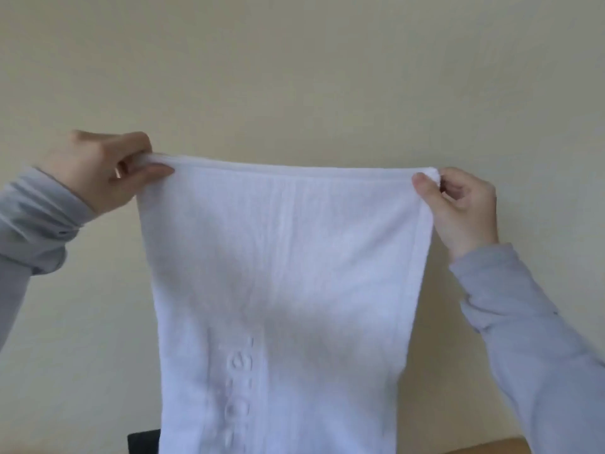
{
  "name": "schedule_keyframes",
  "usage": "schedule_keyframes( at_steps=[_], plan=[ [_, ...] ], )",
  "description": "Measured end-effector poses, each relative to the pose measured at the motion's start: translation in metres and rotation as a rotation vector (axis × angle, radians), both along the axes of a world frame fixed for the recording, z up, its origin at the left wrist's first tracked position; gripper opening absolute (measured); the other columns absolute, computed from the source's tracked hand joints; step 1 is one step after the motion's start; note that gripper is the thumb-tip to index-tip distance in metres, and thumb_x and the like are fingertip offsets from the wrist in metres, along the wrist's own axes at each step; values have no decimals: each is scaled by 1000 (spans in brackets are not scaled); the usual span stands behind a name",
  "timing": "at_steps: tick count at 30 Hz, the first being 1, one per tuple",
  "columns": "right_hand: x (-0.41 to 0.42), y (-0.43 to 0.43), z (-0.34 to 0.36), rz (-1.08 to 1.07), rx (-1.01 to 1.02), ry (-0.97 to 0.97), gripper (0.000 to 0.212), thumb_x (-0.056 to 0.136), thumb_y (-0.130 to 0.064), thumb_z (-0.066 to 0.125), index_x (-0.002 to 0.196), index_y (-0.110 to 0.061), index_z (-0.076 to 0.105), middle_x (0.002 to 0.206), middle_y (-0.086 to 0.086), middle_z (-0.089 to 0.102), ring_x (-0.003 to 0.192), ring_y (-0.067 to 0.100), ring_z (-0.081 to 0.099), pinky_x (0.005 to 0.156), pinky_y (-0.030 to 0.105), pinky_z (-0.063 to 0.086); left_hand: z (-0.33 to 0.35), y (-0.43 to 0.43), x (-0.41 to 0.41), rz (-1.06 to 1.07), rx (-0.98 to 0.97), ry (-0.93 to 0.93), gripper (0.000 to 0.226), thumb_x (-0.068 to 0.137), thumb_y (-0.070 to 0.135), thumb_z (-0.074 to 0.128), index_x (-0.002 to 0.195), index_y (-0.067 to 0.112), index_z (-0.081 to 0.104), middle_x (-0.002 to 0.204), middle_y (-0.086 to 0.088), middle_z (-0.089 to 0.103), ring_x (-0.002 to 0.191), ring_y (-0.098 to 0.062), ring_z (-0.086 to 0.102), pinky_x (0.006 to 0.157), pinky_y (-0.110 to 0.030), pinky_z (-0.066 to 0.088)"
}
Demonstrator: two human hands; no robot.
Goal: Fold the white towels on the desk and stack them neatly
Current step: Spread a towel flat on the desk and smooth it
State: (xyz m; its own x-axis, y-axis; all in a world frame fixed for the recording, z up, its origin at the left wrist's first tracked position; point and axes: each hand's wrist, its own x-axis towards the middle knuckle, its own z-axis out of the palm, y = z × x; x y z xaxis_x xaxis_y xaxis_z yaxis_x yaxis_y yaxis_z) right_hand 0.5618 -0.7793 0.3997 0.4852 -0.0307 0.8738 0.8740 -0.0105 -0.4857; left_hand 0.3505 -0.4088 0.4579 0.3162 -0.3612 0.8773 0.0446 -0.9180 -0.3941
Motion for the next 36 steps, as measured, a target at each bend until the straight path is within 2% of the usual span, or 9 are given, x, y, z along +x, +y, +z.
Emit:
schedule_keyframes(
  at_steps=[3,8,12,17,22,27,30,34,36],
  plan=[
    [-8,4,14,50,-11,-29,42,81,-32,63,55,-10,38,59,4,31,61,17,28,58,31,23,18,4,-14,71,-2,22,46,81,55,44,69,11,48,49,-11,49,45,-31,53,49,-39,49],
    [-18,8,43,117,62,-24,40,78,-36,64,60,-4,46,66,8,35,65,19,30,61,35,23,23,5,-17,79,-62,-30,50,74,60,47,70,10,52,51,-12,55,48,-33,56,51,-43,52],
    [-22,18,41,230,142,68,42,82,-26,65,56,-15,33,66,6,24,65,21,22,59,34,17,20,5,-13,-69,-583,97,43,54,63,70,62,22,59,63,-10,63,61,-24,57,69,-33,48],
    [-16,20,29,396,212,179,43,84,-19,67,68,9,39,79,8,32,75,24,26,69,37,20,6,-6,-11,-364,-977,208,38,39,42,84,60,16,65,56,6,64,60,-12,60,58,-13,53],
    [-13,17,21,514,182,234,37,87,-18,65,73,12,48,86,10,40,78,24,35,72,37,26,6,-15,-16,-509,-1108,204,33,40,31,86,63,21,65,60,-2,66,67,-20,63,66,-29,59],
    [-18,3,34,573,235,186,32,84,-21,68,81,9,59,85,15,51,80,23,47,72,35,39,16,-22,-26,-665,-1181,209,49,38,30,88,83,16,75,73,3,73,73,-12,69,66,-20,55],
    [-13,-1,35,523,274,136,36,83,-24,69,74,8,54,79,12,47,74,22,41,67,36,34,20,-32,-29,-719,-1172,225,32,45,29,87,70,12,75,79,-3,74,73,-14,71,63,-20,54],
    [-17,0,30,492,235,129,39,83,-21,68,53,-20,44,61,0,34,61,13,30,56,28,23,7,-43,-25,-726,-1205,160,16,52,20,80,62,11,71,67,2,71,65,-10,67,59,-14,52],
    [-18,-5,29,480,226,112,37,81,-24,70,56,-10,47,66,5,36,65,18,32,60,32,25,5,-49,-25,-733,-1210,140,19,54,20,79,66,10,69,67,2,70,67,-10,66,60,-13,52]
  ],
)
